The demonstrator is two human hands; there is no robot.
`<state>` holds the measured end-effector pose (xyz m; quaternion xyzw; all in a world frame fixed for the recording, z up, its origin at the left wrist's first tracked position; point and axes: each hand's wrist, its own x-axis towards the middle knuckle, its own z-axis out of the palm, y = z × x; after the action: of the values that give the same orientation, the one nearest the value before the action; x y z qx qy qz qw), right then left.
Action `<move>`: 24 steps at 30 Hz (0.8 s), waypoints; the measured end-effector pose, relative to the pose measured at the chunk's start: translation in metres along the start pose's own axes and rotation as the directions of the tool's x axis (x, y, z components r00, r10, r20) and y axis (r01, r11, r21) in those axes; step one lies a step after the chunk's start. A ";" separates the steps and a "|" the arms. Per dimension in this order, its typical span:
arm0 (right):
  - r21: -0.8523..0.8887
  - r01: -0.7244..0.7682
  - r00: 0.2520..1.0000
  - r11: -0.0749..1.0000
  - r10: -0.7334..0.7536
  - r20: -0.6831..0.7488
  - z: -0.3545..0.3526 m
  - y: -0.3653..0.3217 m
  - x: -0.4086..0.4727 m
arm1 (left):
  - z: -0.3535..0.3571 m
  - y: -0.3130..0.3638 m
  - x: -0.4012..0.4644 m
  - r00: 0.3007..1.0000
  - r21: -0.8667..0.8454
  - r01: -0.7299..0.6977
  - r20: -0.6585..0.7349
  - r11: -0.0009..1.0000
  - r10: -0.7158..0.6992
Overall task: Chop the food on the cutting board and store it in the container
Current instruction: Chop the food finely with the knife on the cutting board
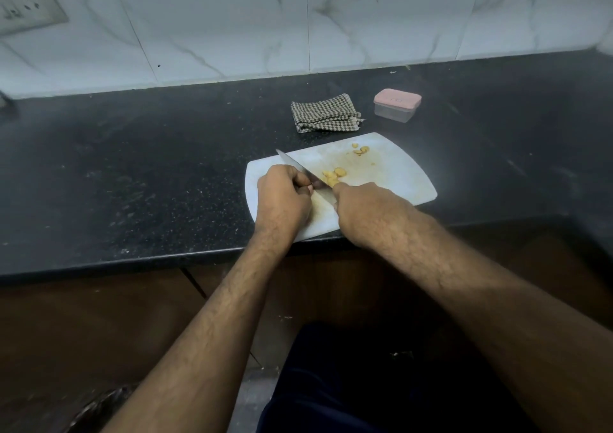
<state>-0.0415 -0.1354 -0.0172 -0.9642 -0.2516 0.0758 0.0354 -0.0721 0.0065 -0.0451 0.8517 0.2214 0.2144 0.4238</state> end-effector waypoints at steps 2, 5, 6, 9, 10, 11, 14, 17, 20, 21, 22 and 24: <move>0.011 0.006 1.000 1.000 -0.006 -0.004 -0.001 0.000 -0.001 | -0.001 0.002 -0.001 1.000 -0.006 0.012 -0.001 1.000 -0.012; 0.054 0.006 0.999 0.999 -0.008 0.039 -0.016 -0.001 -0.012 | -0.002 0.005 -0.005 1.000 -0.015 0.010 -0.006 1.000 -0.010; 0.078 -0.004 0.999 0.997 0.000 0.046 -0.022 0.000 -0.016 | -0.002 0.006 -0.006 1.000 -0.016 0.009 -0.006 1.000 -0.009; 0.133 -0.015 1.000 0.991 0.014 0.003 -0.033 0.003 -0.029 | -0.003 0.008 -0.007 1.000 -0.004 -0.002 -0.010 1.000 0.002; 0.133 -0.017 0.999 0.991 0.021 -0.024 -0.035 0.005 -0.031 | -0.003 0.008 -0.007 1.000 0.002 -0.001 -0.008 1.000 0.001; 0.129 -0.023 0.998 0.991 0.030 -0.049 -0.037 0.007 -0.033 | -0.004 0.007 -0.006 1.000 0.001 0.006 -0.002 1.000 -0.006; 0.076 -0.044 0.994 0.996 0.051 -0.099 -0.039 0.018 -0.039 | -0.006 0.005 -0.005 0.999 -0.041 0.031 0.034 0.999 -0.029; -0.019 -0.015 0.981 1.000 0.012 -0.195 -0.037 0.026 -0.044 | -0.009 0.003 -0.004 0.998 -0.079 0.047 0.052 0.996 -0.043; -0.063 -0.006 0.958 0.998 -0.012 -0.288 -0.031 0.036 -0.038 | -0.008 0.001 -0.004 0.999 -0.076 0.026 0.037 0.997 -0.023; -0.067 -0.005 0.950 0.998 -0.016 -0.311 -0.029 0.039 -0.034 | -0.007 0.001 -0.003 1.000 -0.064 0.012 0.029 0.998 -0.011; -0.066 0.001 0.943 0.998 -0.023 -0.331 -0.026 0.042 -0.029 | -0.007 0.001 -0.003 1.000 -0.049 -0.002 0.021 0.999 0.004; -0.036 0.015 0.931 0.999 -0.027 -0.364 -0.021 0.048 -0.017 | -0.006 0.001 -0.001 0.999 -0.030 -0.029 0.018 0.999 0.029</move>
<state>-0.0302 -0.1862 0.0004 -0.9593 -0.2521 -0.1086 0.0665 -0.0759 0.0092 -0.0409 0.8504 0.2019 0.2158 0.4353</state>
